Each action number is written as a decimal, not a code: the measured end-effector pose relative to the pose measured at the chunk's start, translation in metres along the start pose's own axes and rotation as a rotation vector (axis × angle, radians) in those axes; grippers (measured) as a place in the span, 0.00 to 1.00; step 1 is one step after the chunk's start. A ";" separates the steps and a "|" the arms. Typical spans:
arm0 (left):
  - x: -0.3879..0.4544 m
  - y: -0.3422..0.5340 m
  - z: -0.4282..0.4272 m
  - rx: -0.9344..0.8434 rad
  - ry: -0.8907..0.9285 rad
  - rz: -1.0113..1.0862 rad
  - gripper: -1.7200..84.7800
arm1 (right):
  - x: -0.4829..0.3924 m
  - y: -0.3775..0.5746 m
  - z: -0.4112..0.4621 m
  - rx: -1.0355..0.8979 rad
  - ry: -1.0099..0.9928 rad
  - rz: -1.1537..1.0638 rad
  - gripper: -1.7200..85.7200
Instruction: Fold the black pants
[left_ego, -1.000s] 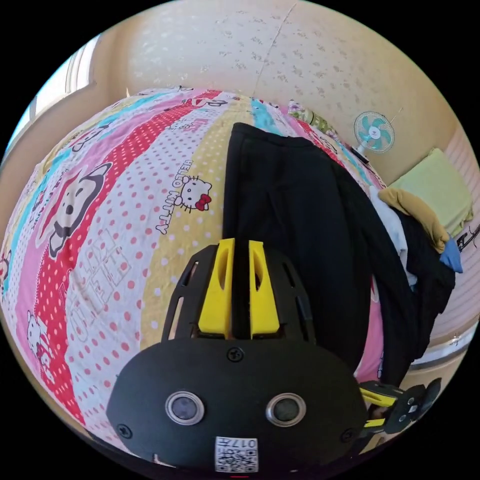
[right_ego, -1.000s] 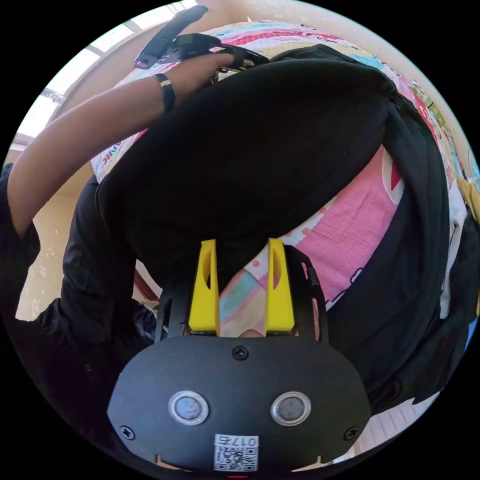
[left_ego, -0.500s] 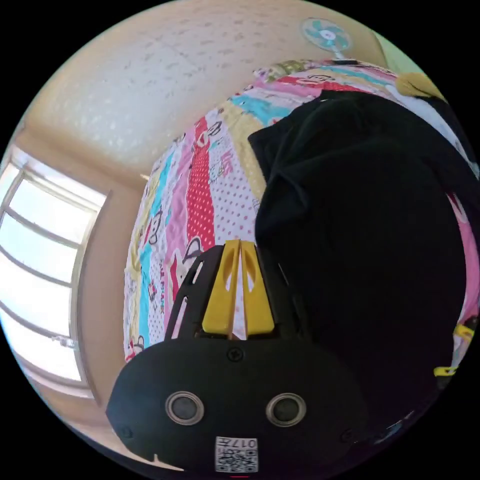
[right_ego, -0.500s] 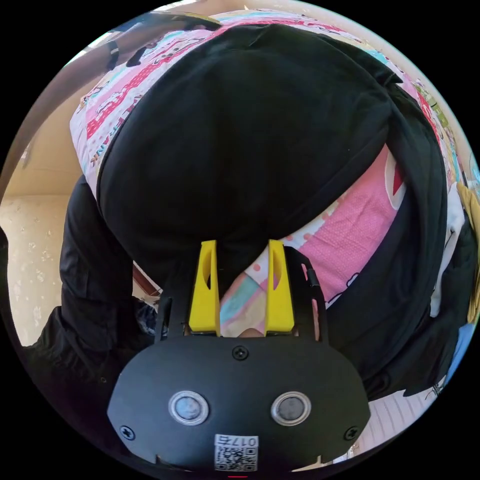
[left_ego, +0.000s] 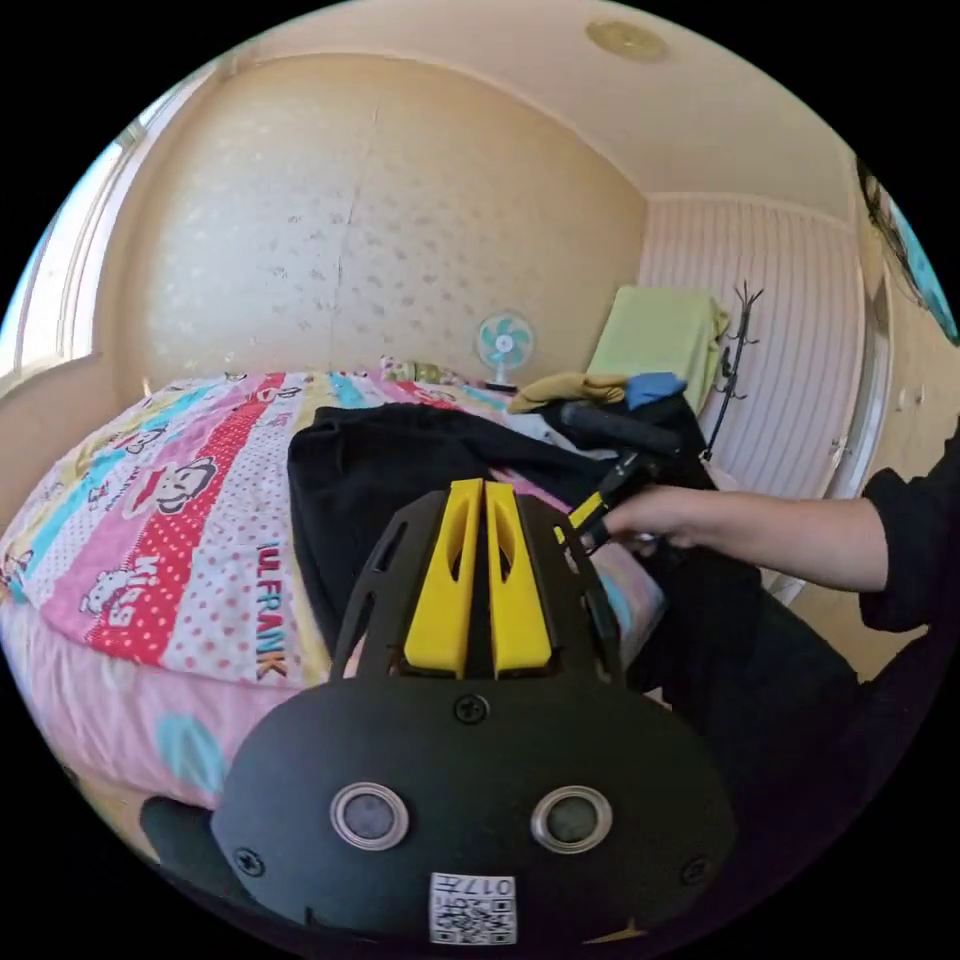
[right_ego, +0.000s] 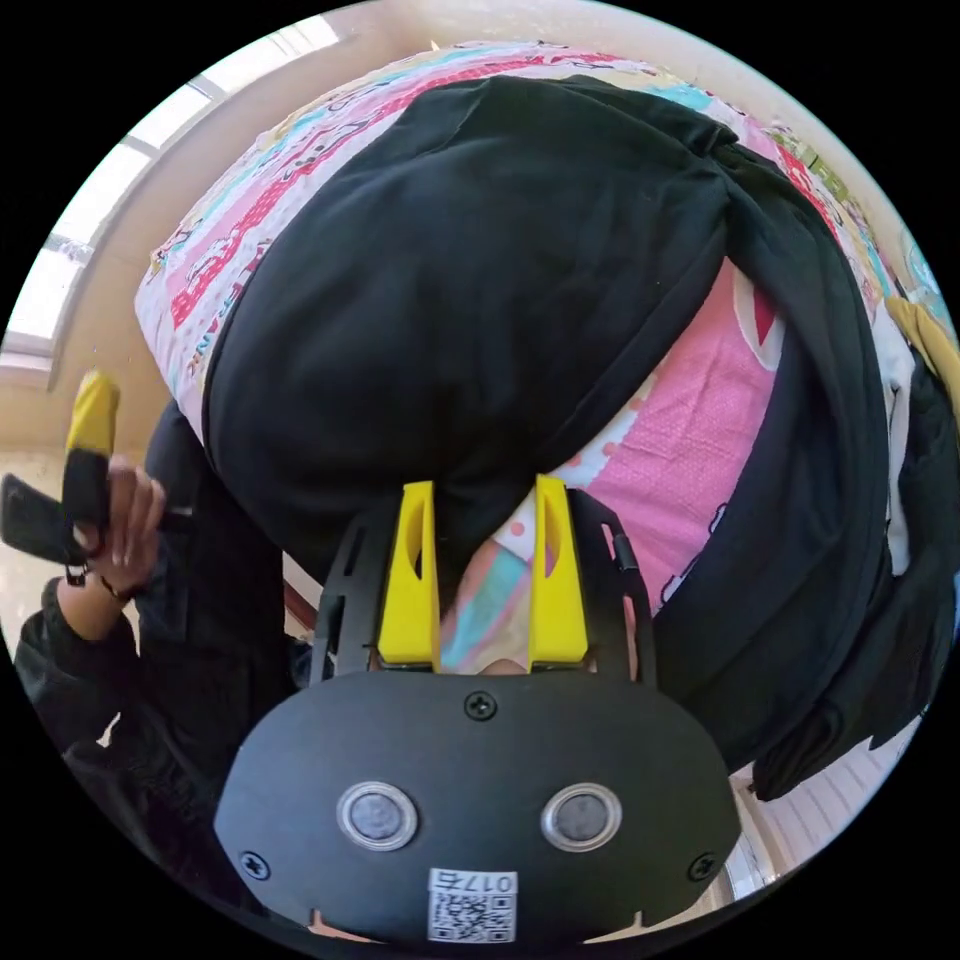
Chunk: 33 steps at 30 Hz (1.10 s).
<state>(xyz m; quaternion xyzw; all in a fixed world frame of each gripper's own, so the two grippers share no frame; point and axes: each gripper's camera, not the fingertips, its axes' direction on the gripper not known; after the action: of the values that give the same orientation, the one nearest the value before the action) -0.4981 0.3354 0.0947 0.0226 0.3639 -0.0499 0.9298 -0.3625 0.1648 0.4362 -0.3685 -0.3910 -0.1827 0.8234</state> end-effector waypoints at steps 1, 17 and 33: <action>0.013 0.010 0.003 -0.032 0.049 -0.073 0.07 | 0.001 0.007 -0.006 0.015 -0.010 -0.002 0.18; 0.104 0.063 0.138 -0.480 0.388 -0.229 0.14 | 0.143 0.426 -0.115 0.512 -0.063 0.598 0.18; 0.083 -0.049 -0.010 -0.443 0.717 -0.201 0.01 | 0.146 0.569 -0.195 0.755 -0.257 0.445 0.07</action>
<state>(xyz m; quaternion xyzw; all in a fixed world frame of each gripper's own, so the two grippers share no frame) -0.4500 0.2815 0.0307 -0.1973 0.6660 -0.0497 0.7176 0.1630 0.3932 0.2038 -0.1373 -0.4407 0.2010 0.8640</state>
